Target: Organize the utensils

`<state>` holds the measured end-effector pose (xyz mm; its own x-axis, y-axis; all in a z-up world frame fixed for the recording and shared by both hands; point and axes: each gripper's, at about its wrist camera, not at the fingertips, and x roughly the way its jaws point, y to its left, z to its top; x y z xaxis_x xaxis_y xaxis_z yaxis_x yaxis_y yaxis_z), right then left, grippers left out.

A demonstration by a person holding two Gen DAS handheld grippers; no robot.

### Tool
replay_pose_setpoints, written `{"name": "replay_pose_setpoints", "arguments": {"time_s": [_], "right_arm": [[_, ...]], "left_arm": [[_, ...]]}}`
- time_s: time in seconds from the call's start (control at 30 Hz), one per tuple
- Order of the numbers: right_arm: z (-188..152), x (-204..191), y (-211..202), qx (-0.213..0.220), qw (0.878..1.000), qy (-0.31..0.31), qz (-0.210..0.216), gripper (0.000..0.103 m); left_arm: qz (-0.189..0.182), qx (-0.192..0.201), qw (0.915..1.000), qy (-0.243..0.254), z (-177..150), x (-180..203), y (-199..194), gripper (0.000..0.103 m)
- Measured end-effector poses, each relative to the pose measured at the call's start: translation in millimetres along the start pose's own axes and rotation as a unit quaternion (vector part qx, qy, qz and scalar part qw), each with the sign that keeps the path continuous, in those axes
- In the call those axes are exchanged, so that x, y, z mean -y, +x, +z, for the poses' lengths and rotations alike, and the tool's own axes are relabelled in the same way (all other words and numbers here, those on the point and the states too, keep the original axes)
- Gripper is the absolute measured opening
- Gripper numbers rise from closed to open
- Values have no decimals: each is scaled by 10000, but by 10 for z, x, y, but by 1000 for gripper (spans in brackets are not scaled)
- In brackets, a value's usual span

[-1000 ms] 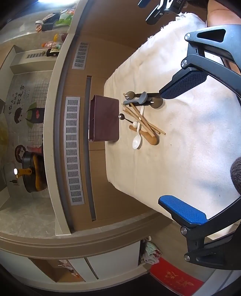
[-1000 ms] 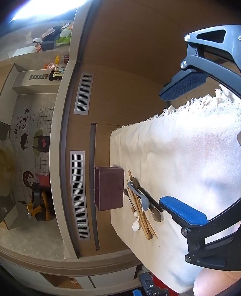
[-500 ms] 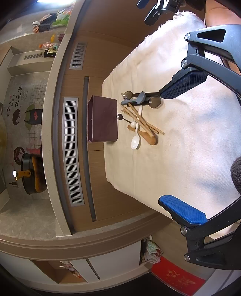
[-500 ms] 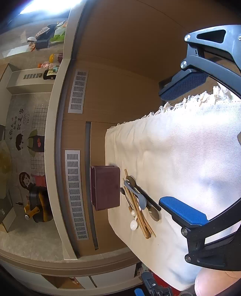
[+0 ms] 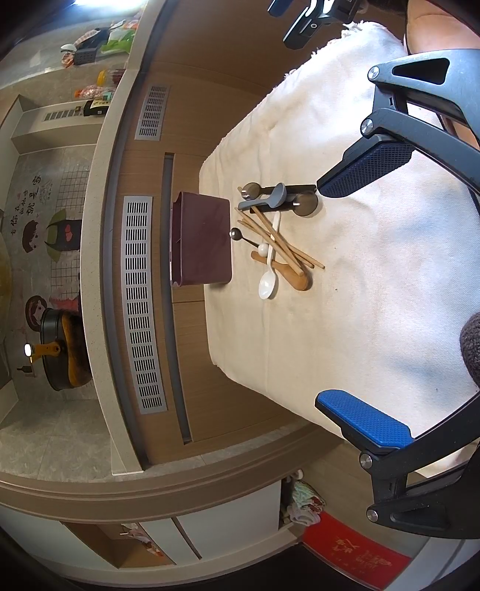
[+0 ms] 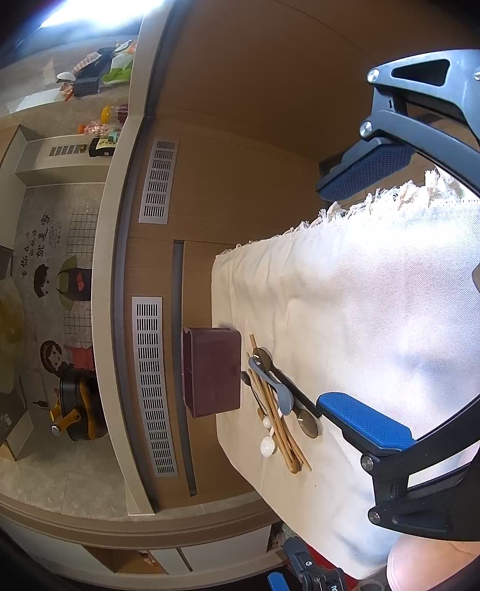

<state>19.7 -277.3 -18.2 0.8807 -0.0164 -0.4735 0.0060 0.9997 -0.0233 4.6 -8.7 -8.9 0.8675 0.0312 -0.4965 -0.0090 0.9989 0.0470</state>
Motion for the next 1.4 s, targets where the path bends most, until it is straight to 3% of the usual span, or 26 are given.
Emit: {"name": "replay_pose_setpoints", "arguments": {"time_s": [1.4], "right_arm": [[-6,20,-7,16,10000,20,47,103]], "left_arm": [[-7,-69,10000,59,-30,11,-19,103]]}}
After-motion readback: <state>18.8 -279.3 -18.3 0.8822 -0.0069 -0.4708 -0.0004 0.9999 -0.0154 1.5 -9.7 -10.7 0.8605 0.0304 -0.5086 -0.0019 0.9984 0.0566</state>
